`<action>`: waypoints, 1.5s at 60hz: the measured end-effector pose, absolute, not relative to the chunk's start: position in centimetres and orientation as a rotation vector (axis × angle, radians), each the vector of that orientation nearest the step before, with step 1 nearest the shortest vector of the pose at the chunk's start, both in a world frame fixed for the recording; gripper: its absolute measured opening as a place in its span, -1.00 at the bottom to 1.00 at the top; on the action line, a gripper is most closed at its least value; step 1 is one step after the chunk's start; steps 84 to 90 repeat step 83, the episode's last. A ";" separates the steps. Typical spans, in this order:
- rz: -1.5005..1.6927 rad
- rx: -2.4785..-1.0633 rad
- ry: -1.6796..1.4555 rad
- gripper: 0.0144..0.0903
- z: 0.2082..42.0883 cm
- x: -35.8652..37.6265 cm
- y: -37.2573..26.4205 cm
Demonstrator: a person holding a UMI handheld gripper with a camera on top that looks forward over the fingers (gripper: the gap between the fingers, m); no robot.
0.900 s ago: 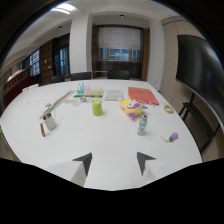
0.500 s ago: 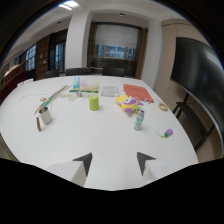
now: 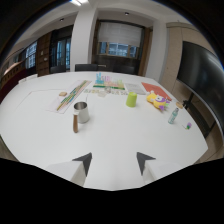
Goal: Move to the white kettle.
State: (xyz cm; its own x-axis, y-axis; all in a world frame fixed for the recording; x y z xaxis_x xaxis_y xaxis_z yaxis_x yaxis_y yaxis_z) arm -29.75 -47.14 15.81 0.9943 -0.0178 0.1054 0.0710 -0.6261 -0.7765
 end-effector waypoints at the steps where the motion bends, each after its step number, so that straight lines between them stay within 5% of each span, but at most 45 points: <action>1: -0.118 -2.245 -0.042 0.87 15.8 -30.9 -47.0; 25: -0.048 -2.217 -0.179 0.87 14.3 -45.3 -38.2; 55: -0.040 -2.300 -0.085 0.87 7.5 -46.8 -25.8; 90: -0.041 -2.333 -0.025 0.87 6.1 -46.7 -24.8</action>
